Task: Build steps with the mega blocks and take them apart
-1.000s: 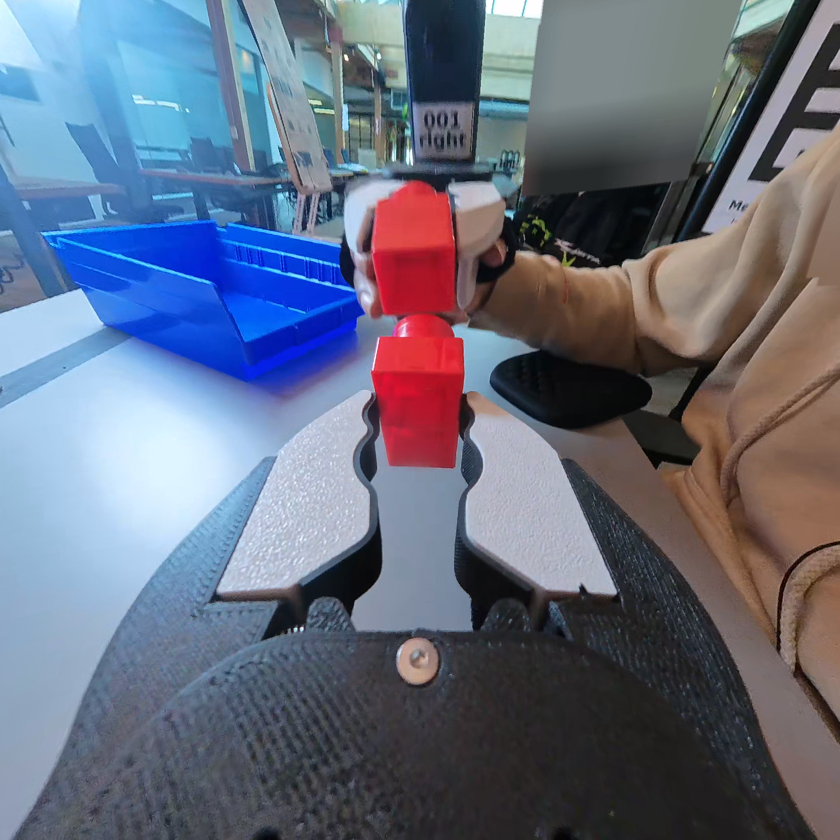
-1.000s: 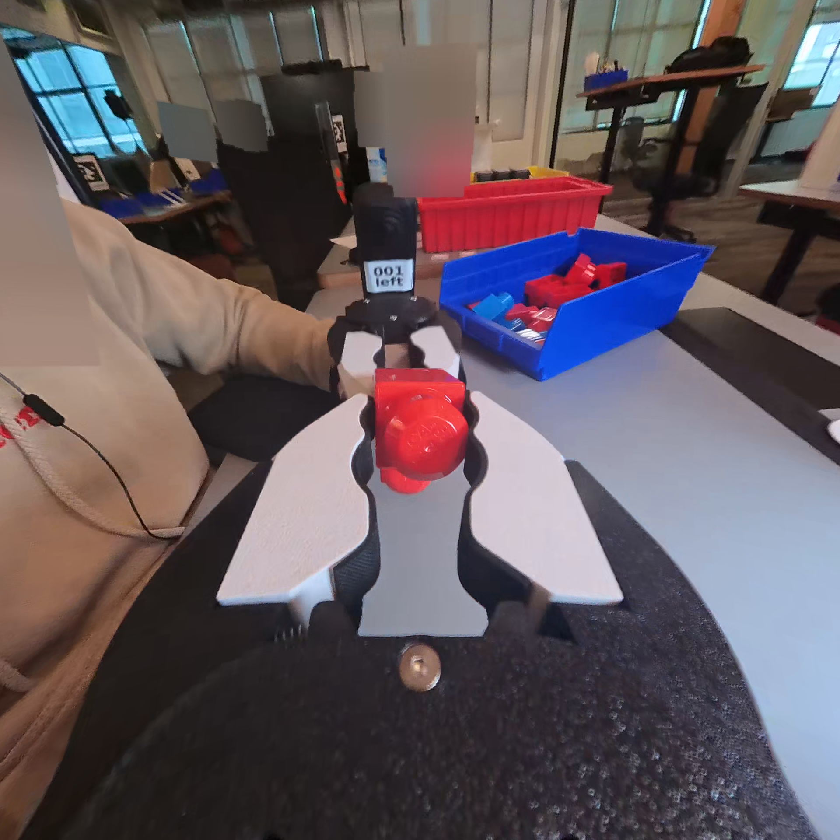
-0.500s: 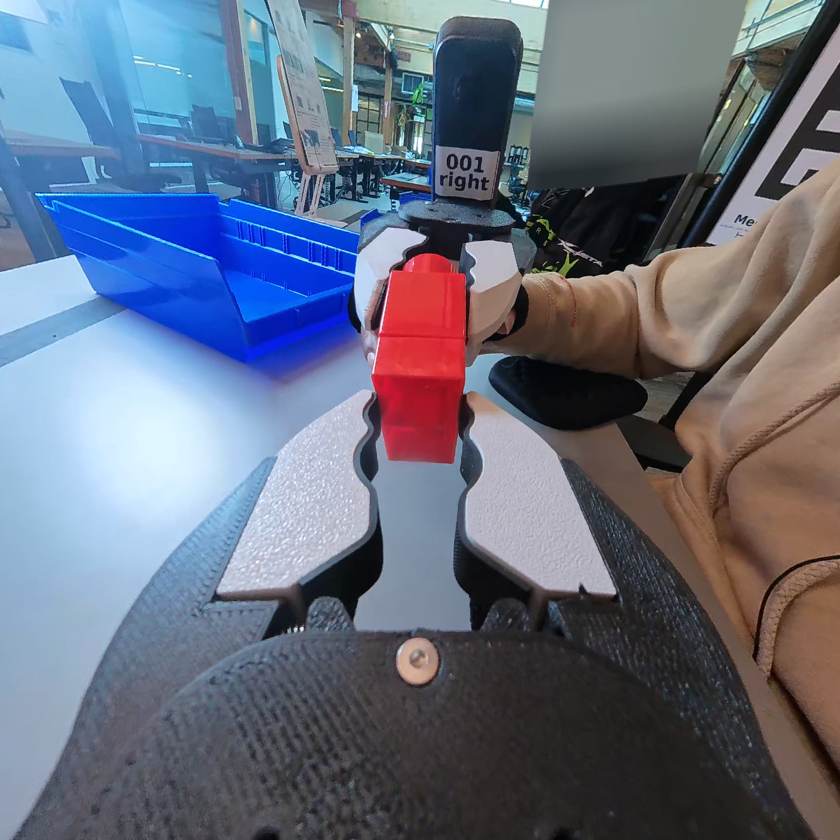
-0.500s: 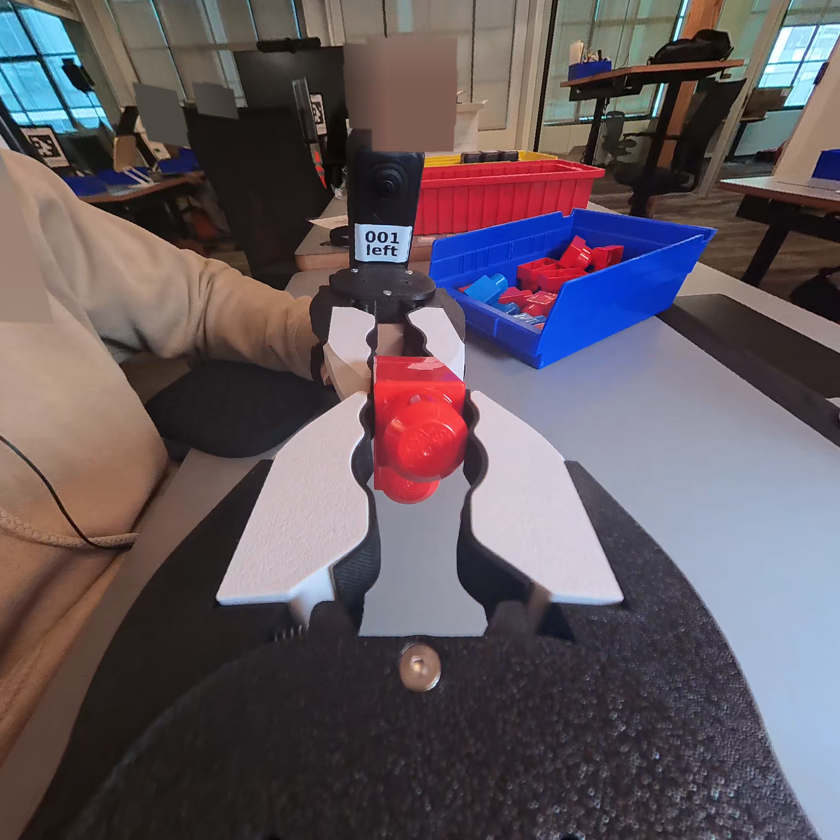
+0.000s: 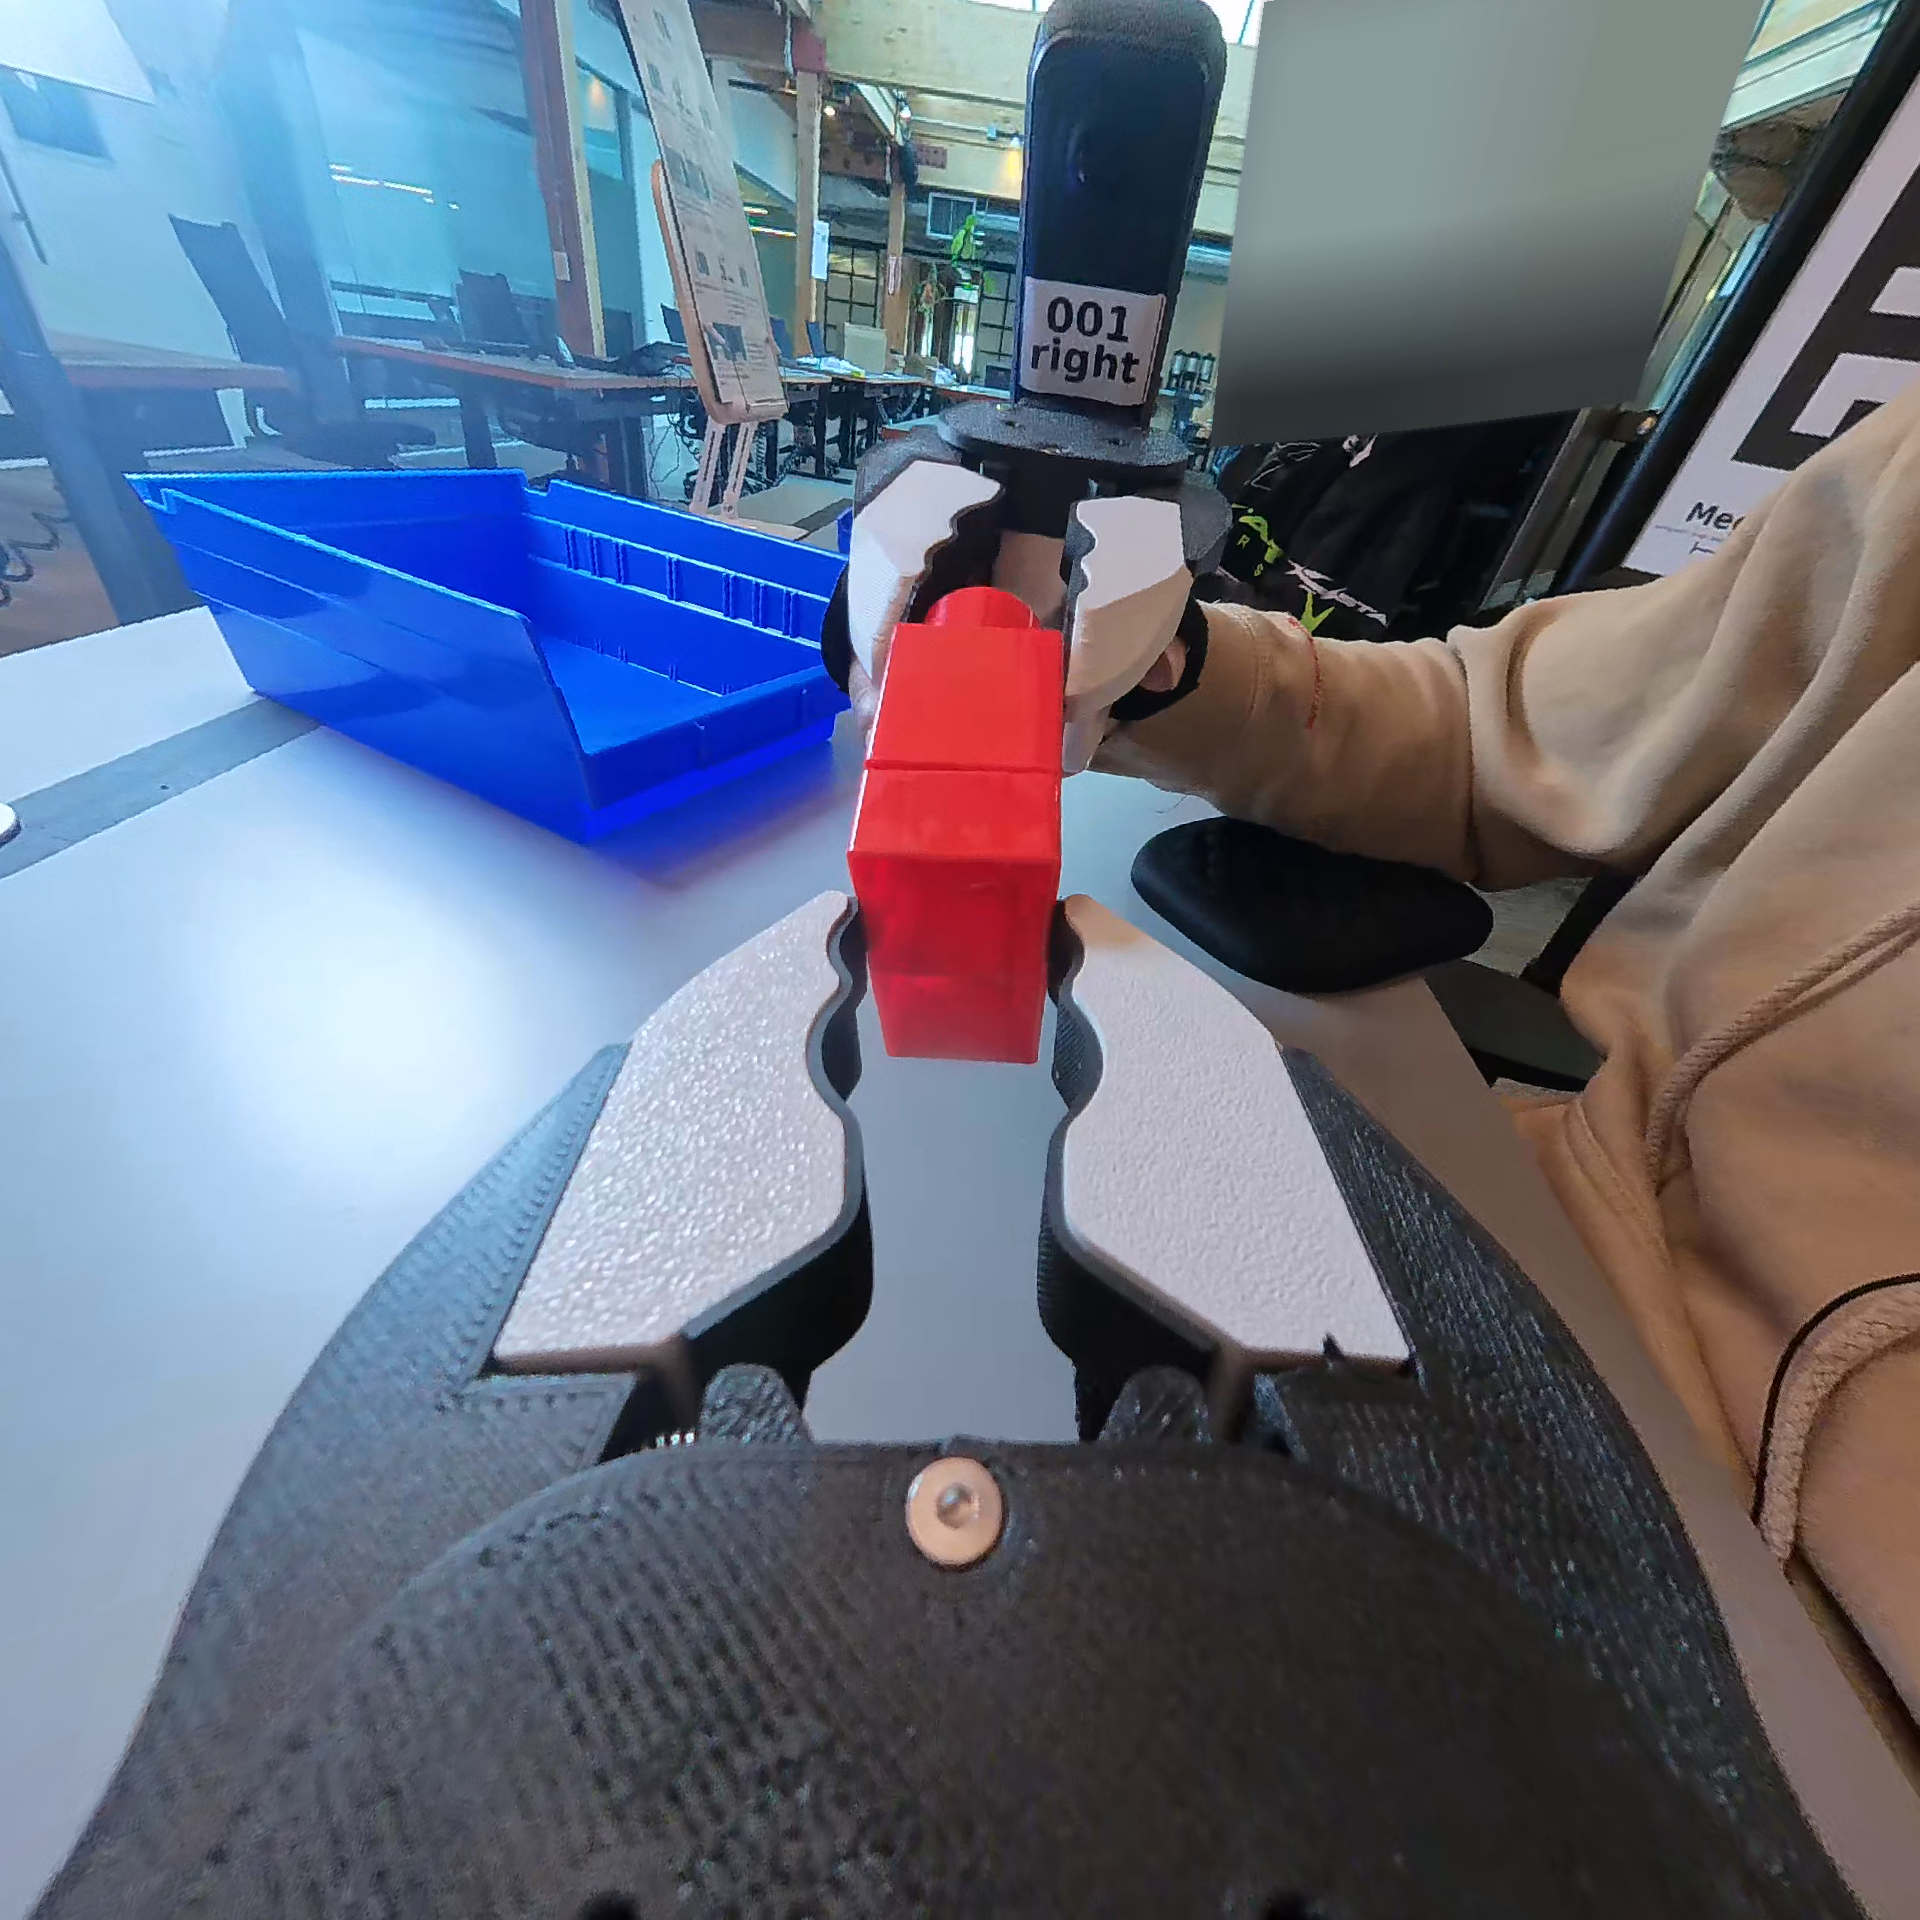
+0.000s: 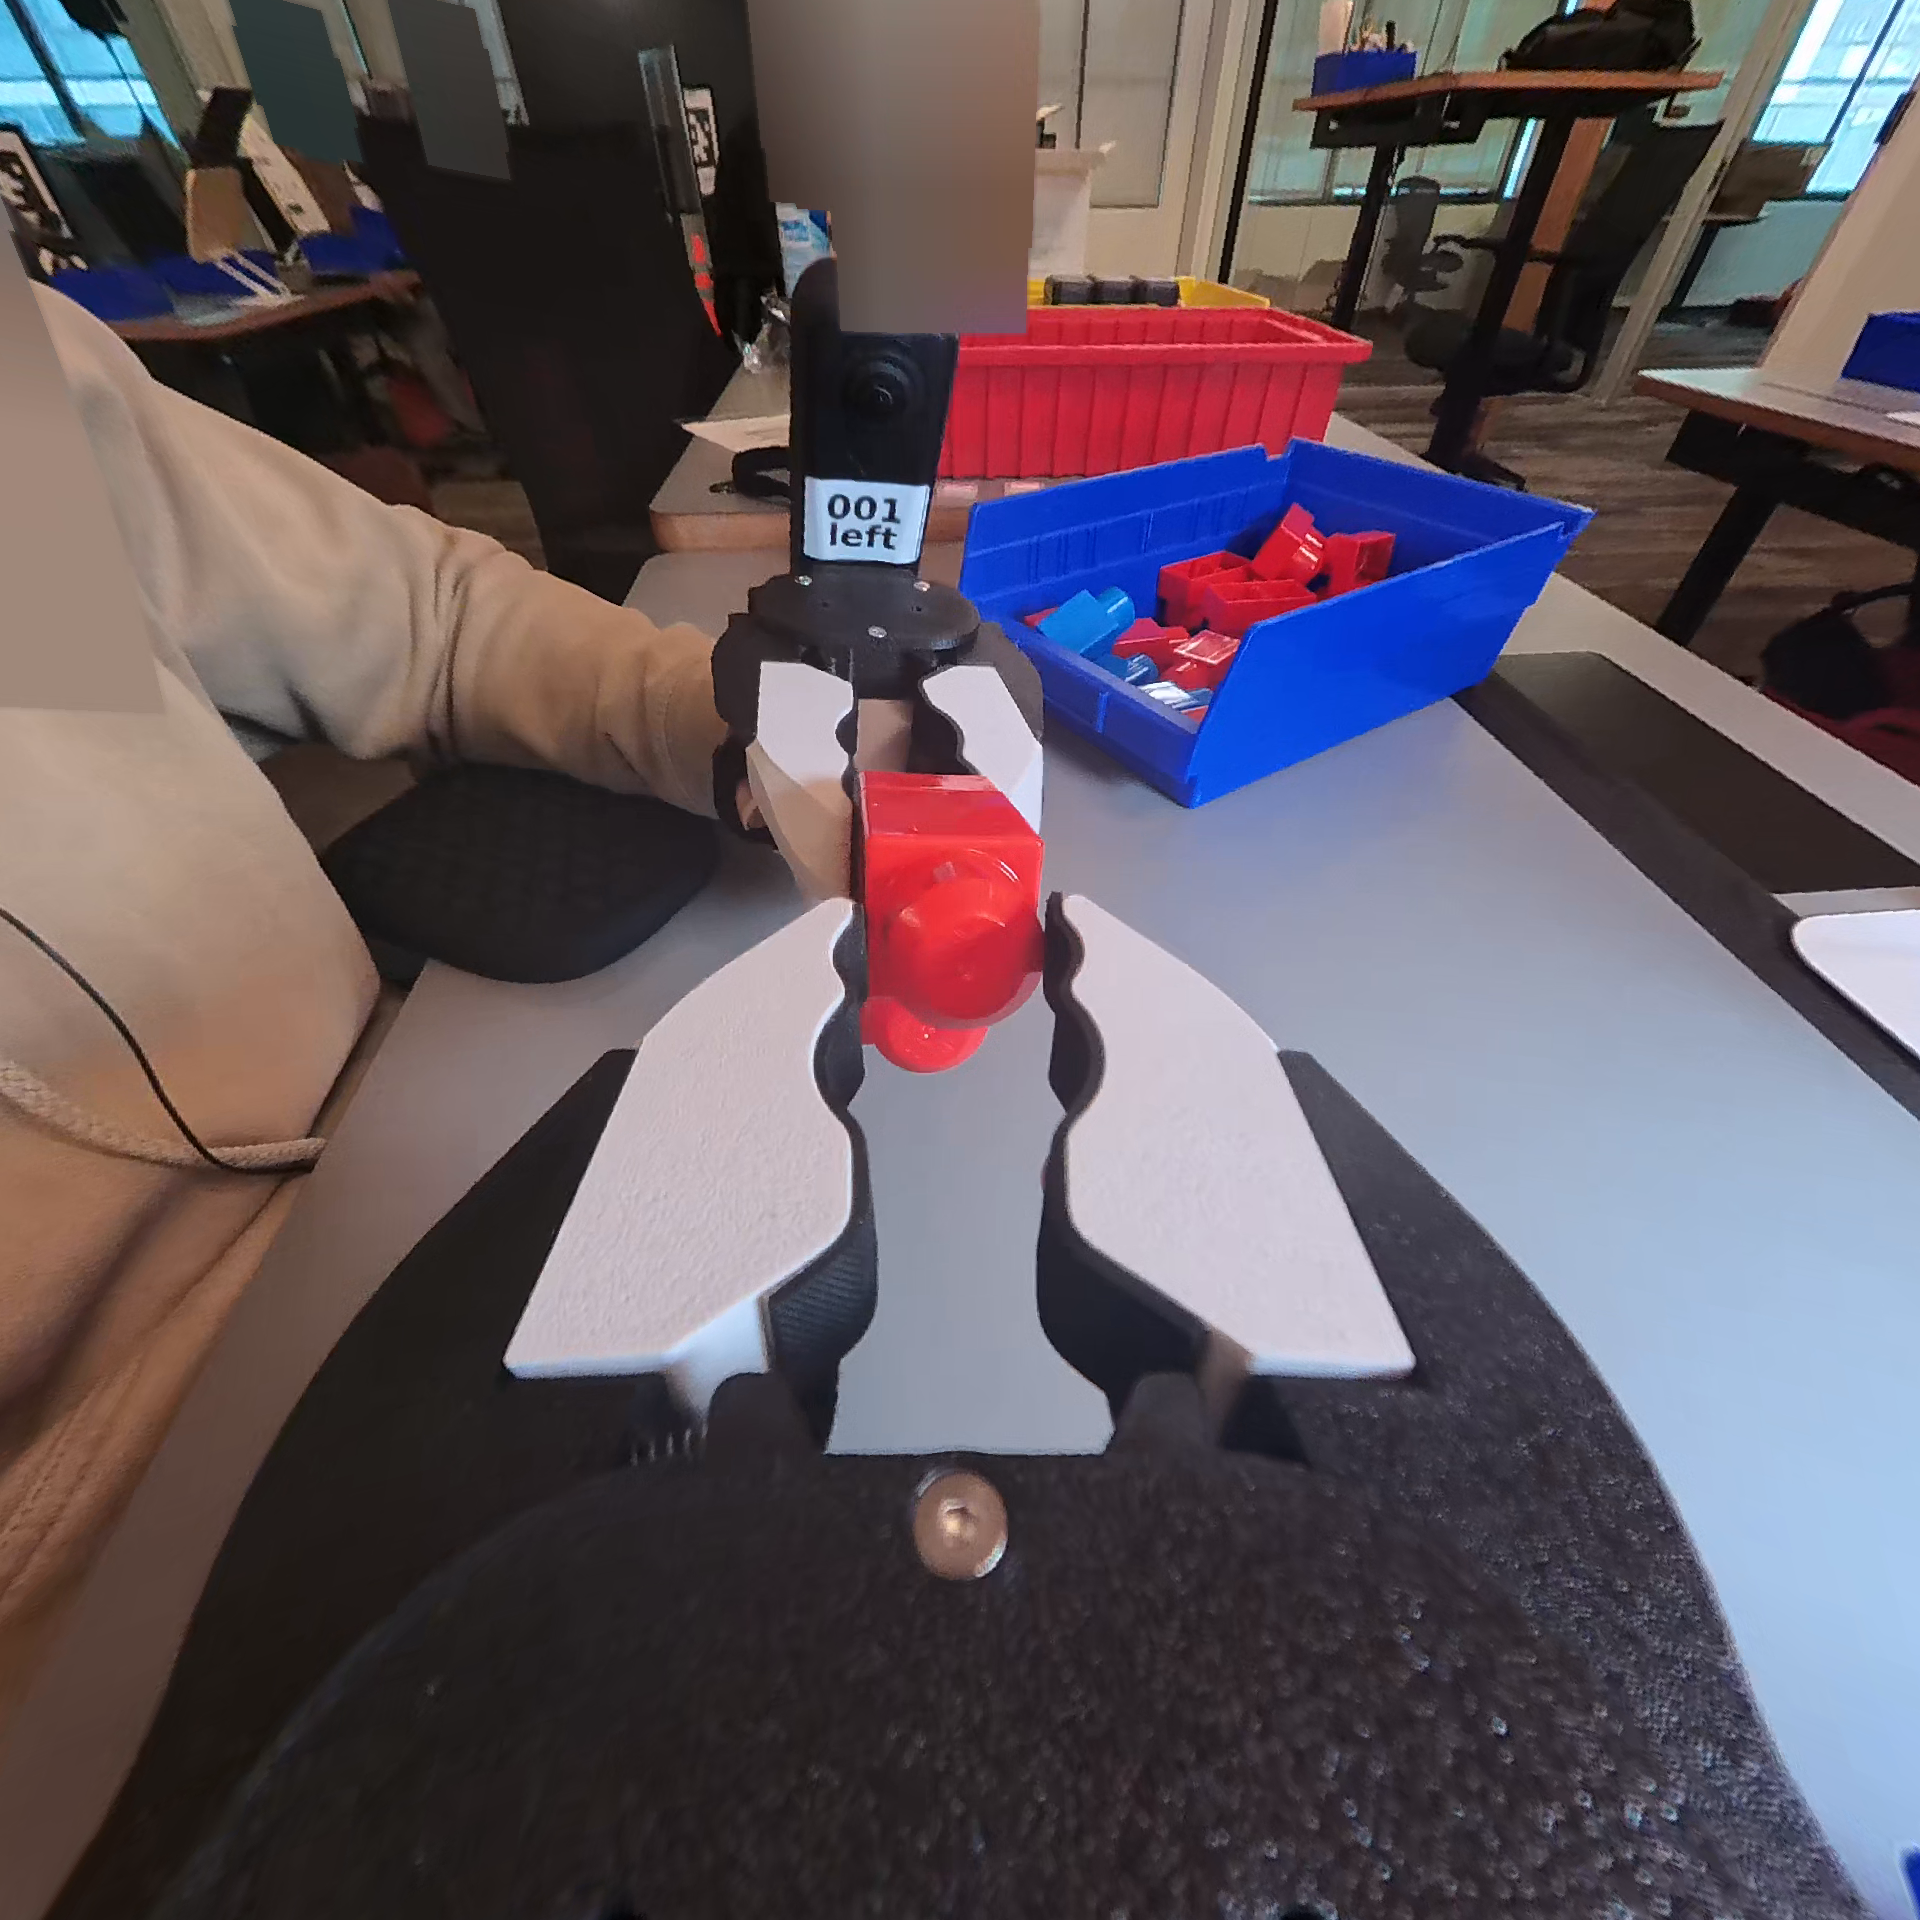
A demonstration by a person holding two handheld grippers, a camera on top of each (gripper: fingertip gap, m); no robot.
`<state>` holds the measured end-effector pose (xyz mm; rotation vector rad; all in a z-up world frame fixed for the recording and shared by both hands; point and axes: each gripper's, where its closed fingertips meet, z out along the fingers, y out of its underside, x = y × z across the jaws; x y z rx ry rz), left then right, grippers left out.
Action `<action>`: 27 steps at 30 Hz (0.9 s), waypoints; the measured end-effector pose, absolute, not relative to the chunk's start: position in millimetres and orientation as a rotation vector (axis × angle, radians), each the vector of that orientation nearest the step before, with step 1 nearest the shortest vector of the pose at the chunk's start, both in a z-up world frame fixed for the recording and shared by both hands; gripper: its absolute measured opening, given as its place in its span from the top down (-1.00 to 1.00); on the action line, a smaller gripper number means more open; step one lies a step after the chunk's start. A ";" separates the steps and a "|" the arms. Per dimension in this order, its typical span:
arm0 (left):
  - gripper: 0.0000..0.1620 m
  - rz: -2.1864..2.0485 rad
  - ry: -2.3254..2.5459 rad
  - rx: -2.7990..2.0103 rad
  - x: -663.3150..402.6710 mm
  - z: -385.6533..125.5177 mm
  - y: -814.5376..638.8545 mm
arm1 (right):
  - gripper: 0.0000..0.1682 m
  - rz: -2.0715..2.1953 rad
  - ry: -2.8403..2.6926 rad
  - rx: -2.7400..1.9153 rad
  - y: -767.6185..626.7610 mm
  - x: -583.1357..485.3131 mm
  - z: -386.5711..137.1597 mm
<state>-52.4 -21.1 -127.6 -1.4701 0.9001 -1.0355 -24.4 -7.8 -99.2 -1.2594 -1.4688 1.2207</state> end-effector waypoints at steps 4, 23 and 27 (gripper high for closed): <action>0.50 -0.981 0.796 -1.476 -61.1 -122.1 -6.8 | 0.65 1.088 -1.419 -1.302 20.7 -5.8 -73.0; 0.57 -0.907 0.846 -1.615 -60.9 -161.9 5.2 | 0.64 0.128 -0.259 -2.411 415.5 200.1 -175.7; 0.57 -0.901 0.864 -1.632 -59.8 -168.5 5.7 | 0.52 0.272 -0.254 -2.272 422.6 179.3 -152.6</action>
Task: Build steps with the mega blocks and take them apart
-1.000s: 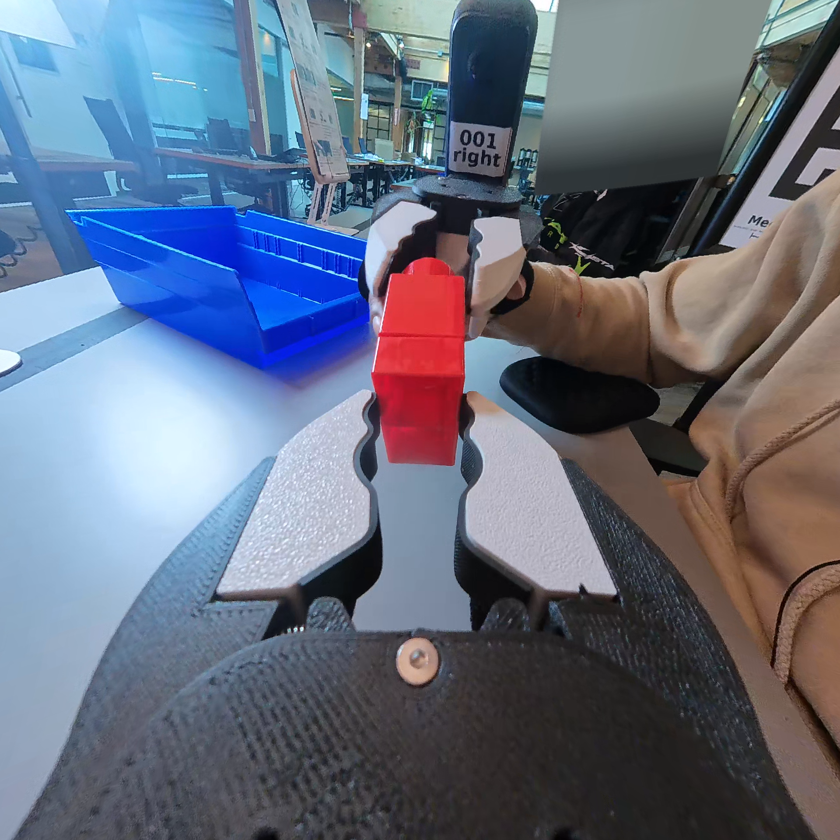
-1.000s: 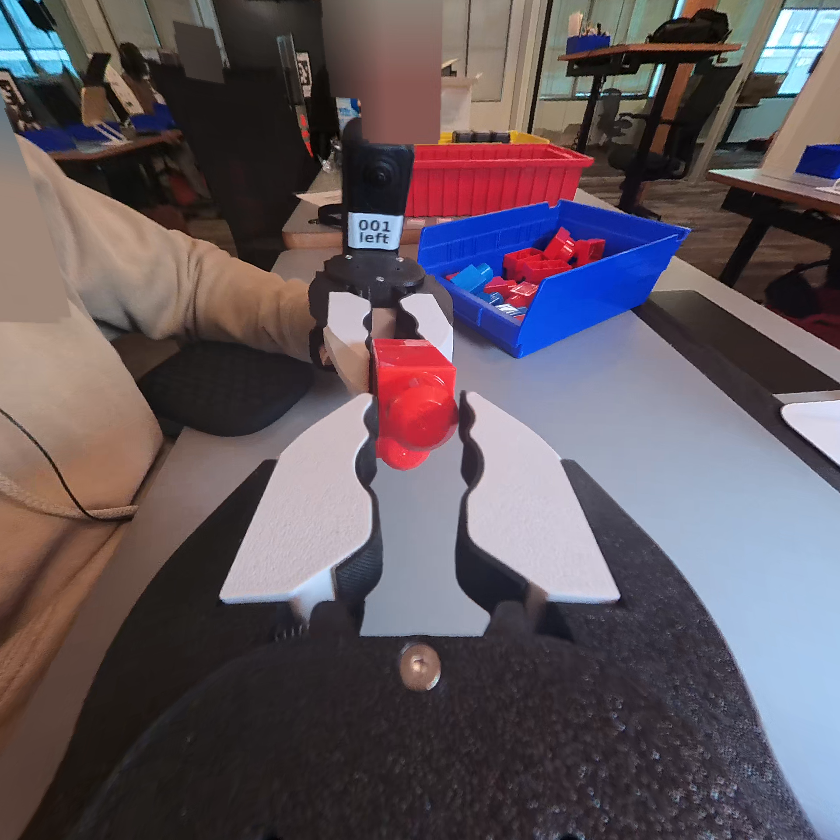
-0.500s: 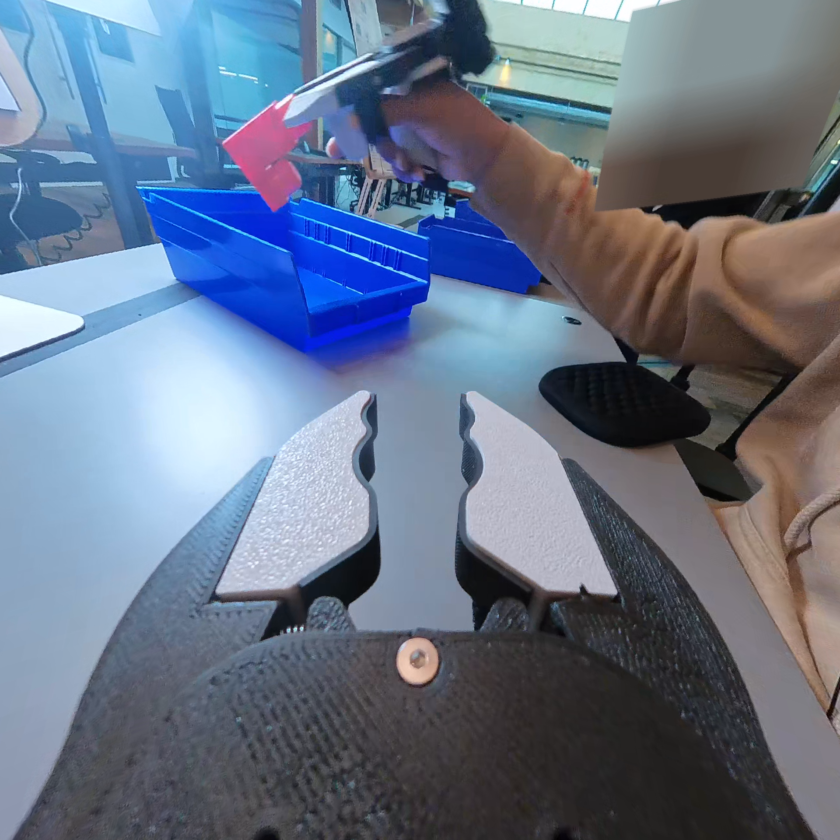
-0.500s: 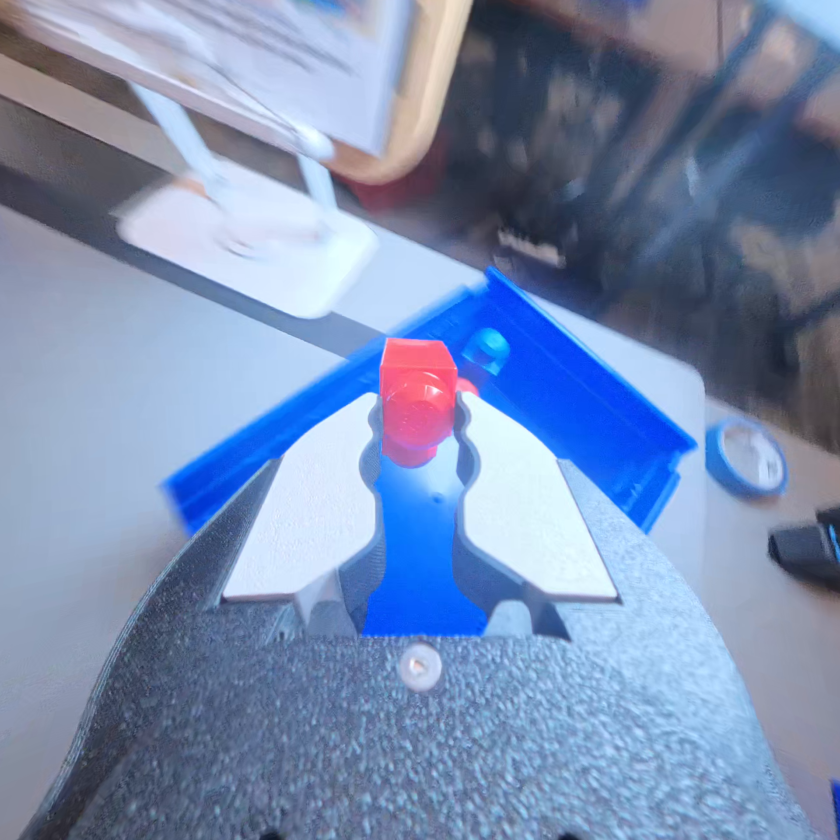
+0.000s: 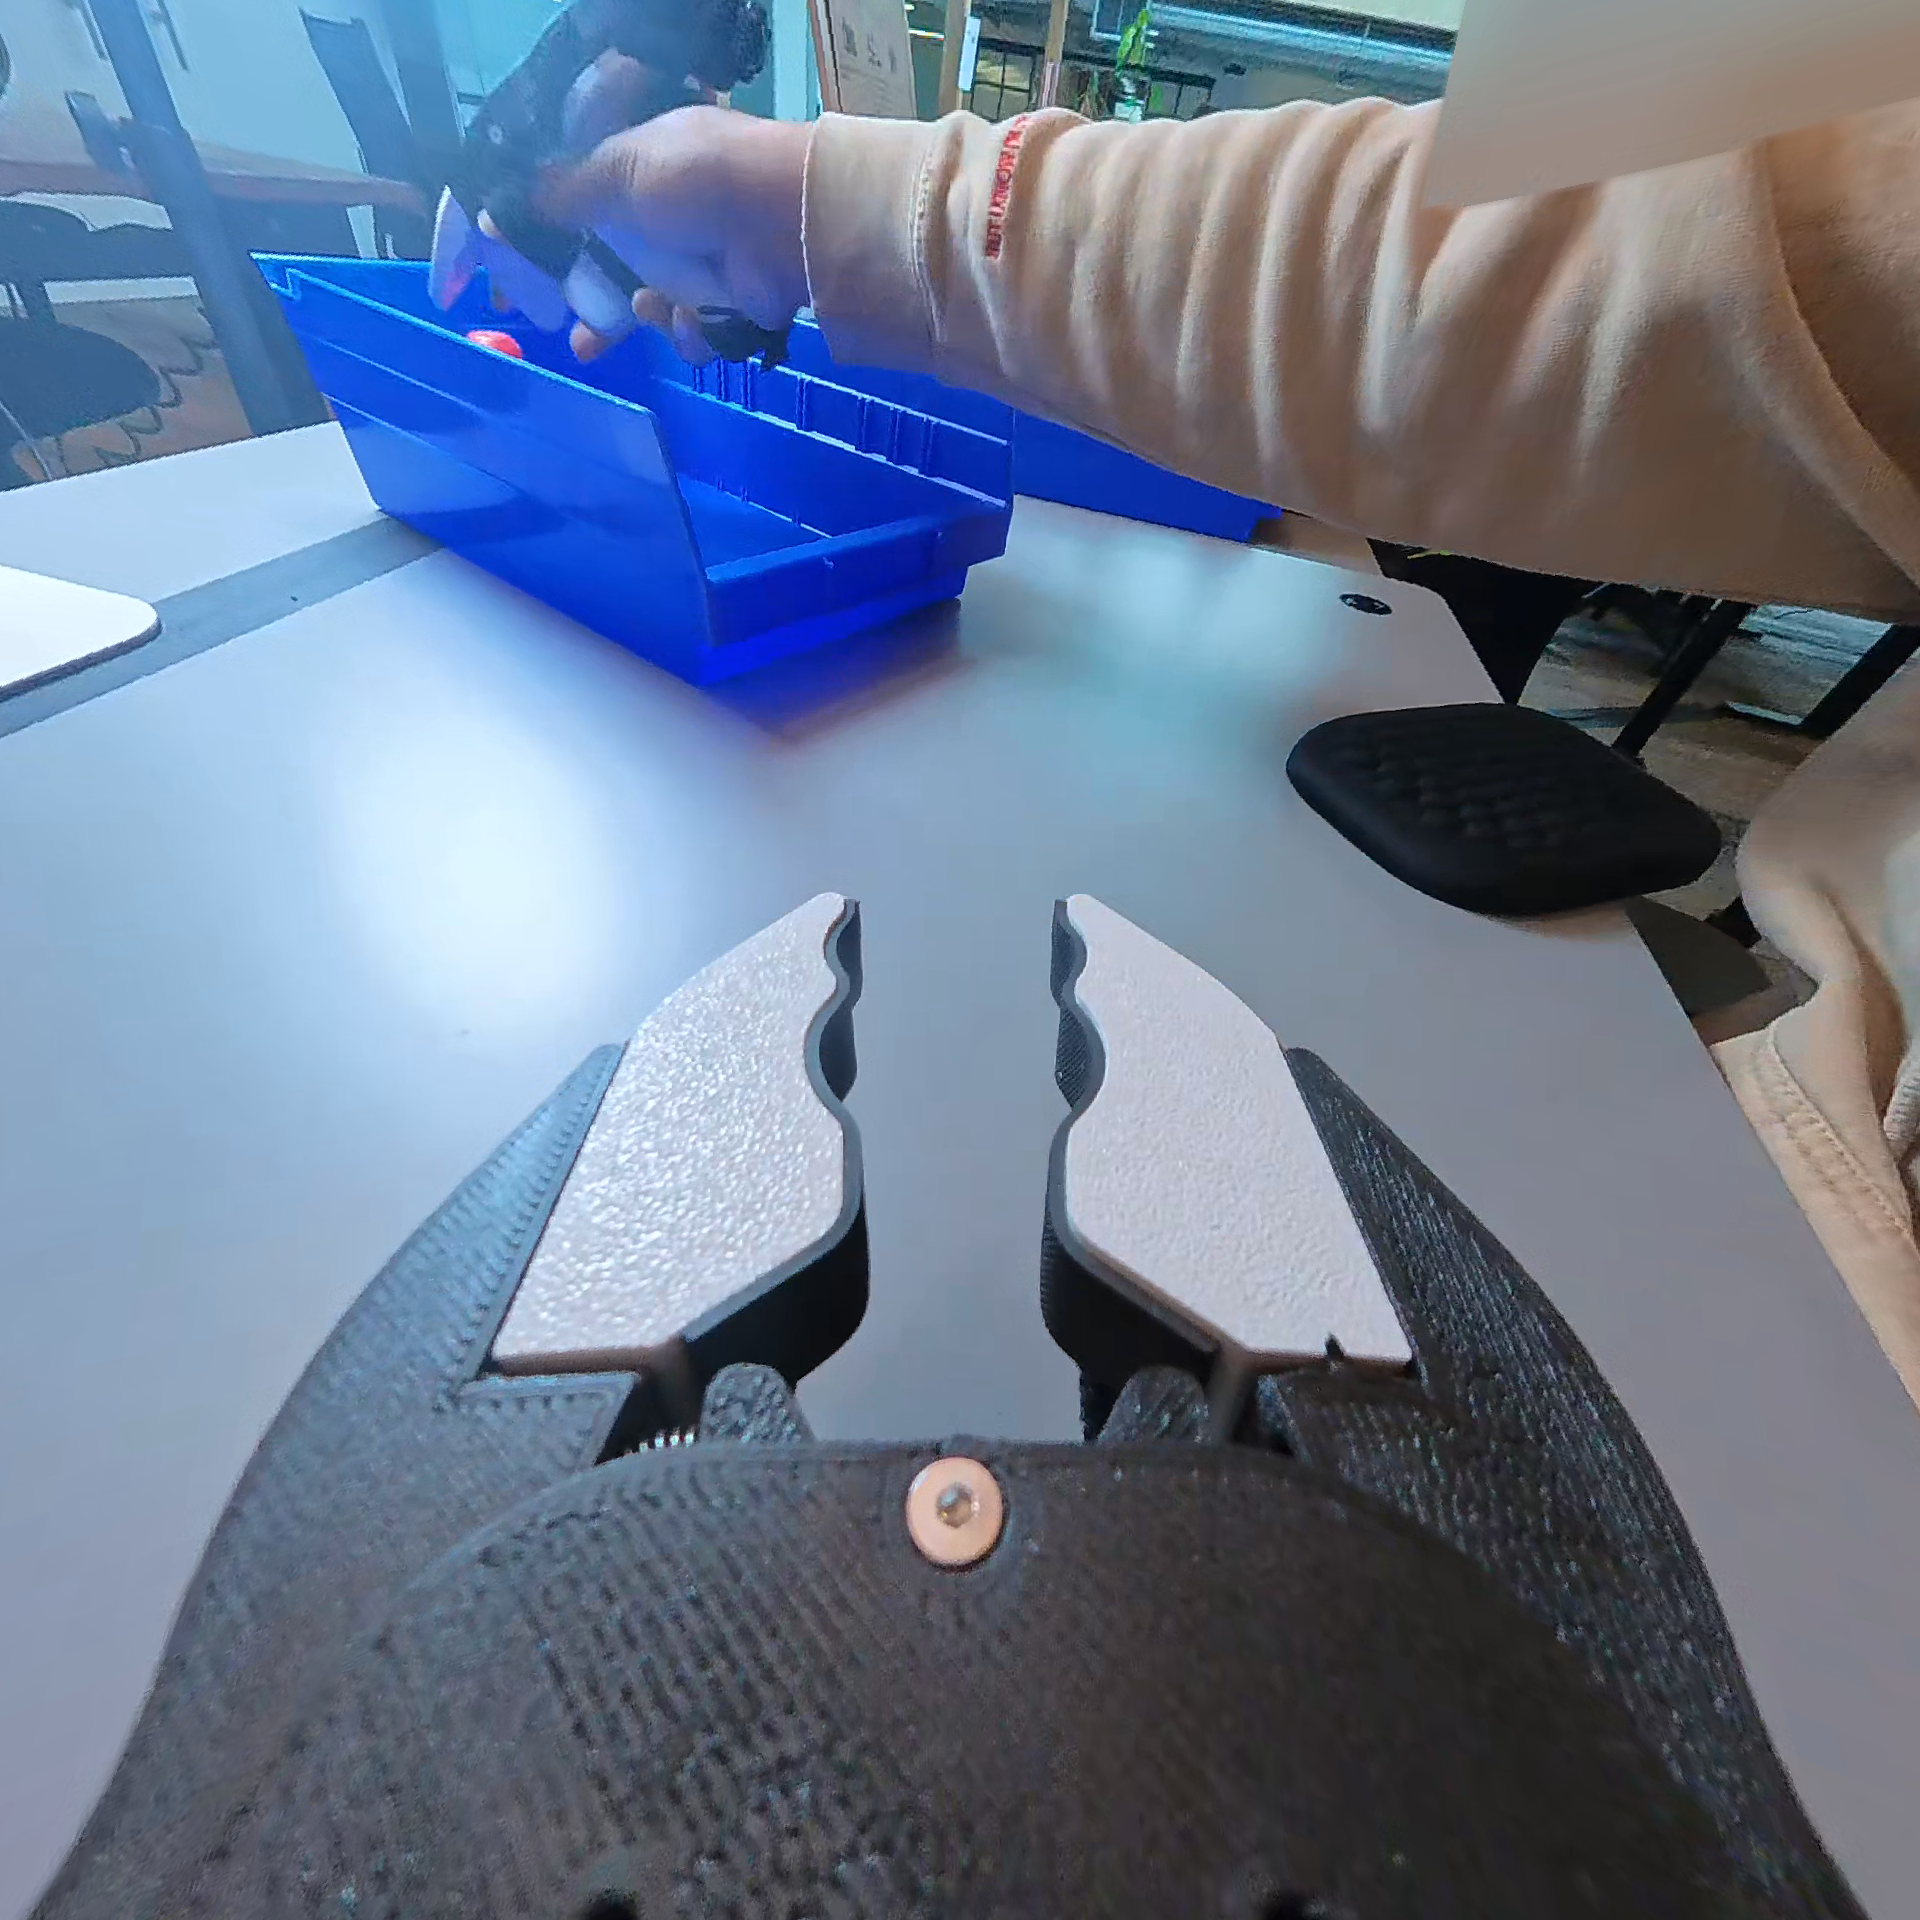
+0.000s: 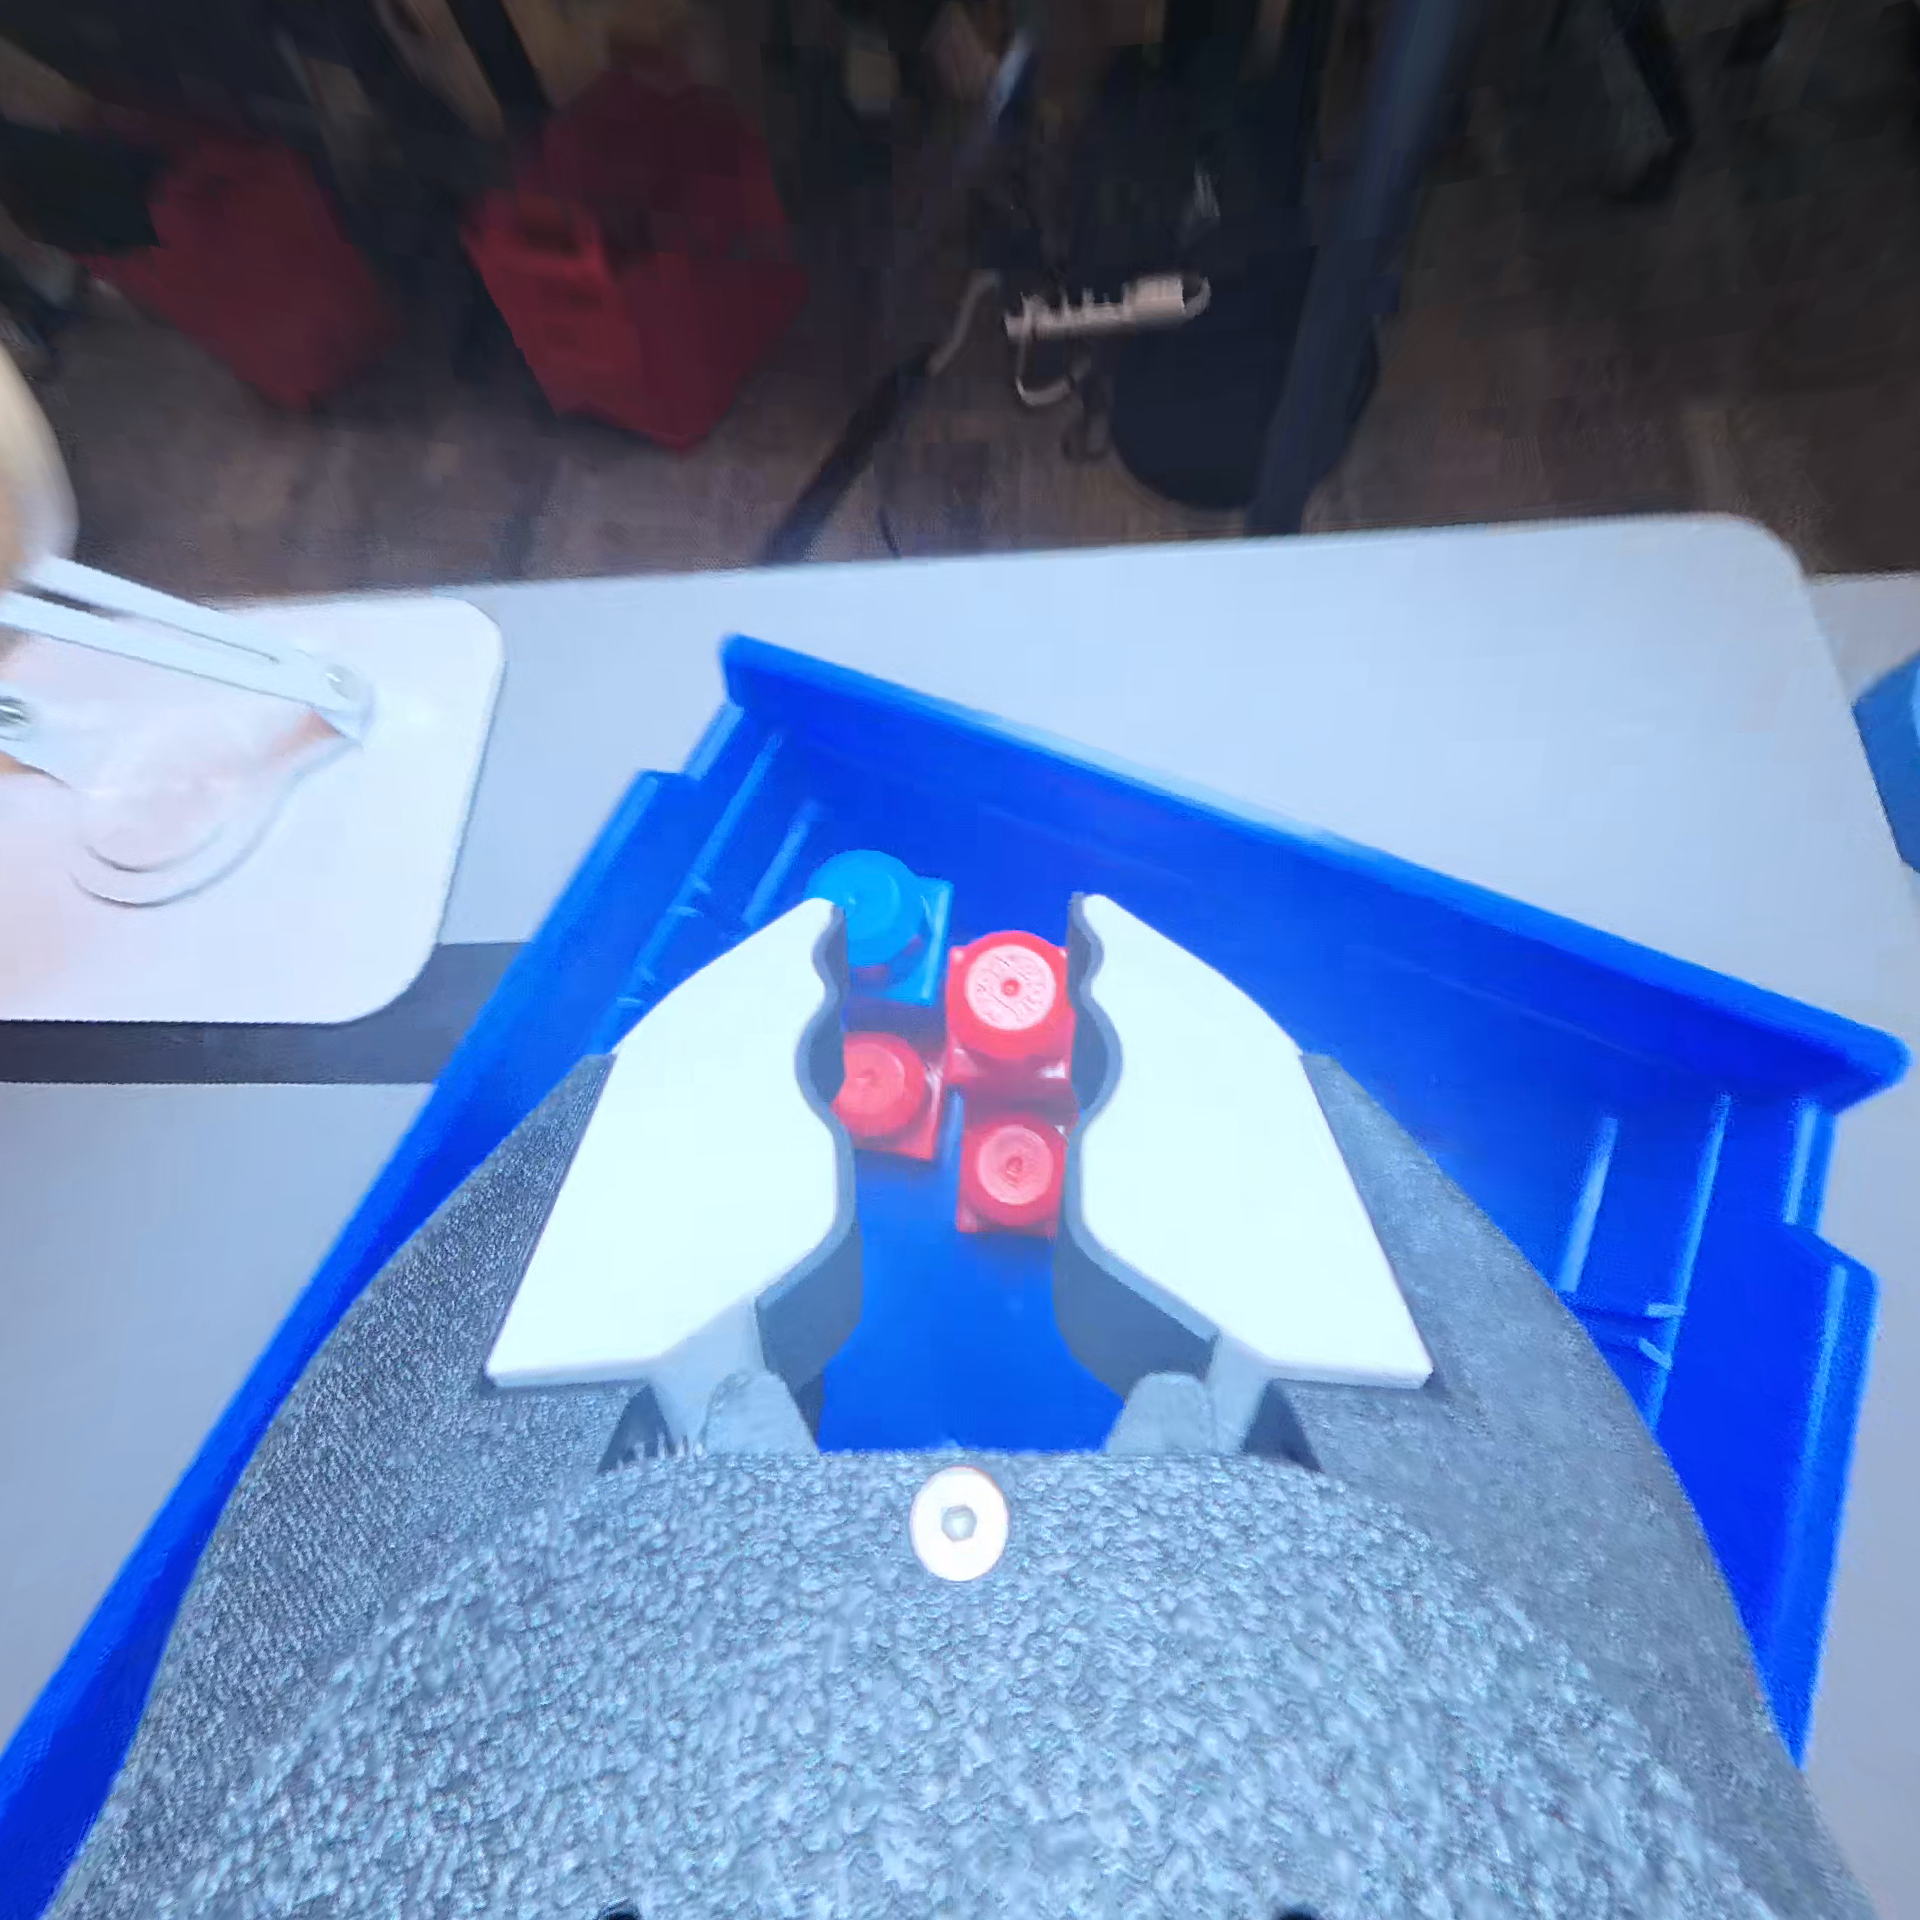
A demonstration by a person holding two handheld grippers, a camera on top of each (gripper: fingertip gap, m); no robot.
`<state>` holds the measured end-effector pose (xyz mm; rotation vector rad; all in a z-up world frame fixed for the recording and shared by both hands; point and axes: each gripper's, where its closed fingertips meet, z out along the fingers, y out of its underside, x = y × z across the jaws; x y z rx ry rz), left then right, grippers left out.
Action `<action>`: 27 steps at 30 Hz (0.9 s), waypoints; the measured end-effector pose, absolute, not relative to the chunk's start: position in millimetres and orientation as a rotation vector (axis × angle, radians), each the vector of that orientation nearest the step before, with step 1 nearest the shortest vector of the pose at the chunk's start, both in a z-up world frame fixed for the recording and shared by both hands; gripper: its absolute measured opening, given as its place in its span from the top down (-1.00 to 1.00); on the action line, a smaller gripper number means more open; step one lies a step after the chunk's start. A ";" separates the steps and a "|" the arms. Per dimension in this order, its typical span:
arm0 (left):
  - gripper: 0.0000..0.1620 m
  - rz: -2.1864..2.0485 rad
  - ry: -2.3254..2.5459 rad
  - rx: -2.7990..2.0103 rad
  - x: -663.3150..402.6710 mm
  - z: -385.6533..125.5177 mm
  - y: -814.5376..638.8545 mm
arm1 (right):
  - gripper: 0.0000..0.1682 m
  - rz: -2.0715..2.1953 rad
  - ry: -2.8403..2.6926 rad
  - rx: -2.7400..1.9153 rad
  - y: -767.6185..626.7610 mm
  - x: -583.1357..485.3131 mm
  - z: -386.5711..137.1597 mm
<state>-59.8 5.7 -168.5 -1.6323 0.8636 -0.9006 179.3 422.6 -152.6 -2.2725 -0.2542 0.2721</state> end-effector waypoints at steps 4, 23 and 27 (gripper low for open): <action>0.57 -0.862 0.847 -1.620 -64.7 -161.8 9.6 | 0.50 0.359 -0.375 -1.992 395.9 153.5 -94.8; 0.54 0.122 0.227 -2.285 -422.1 -126.9 147.2 | 0.56 0.951 -0.985 -1.613 45.2 17.7 -118.0; 0.36 0.127 0.125 -2.521 -436.8 -186.9 160.9 | 0.60 0.926 -1.017 -1.628 44.2 17.9 -133.4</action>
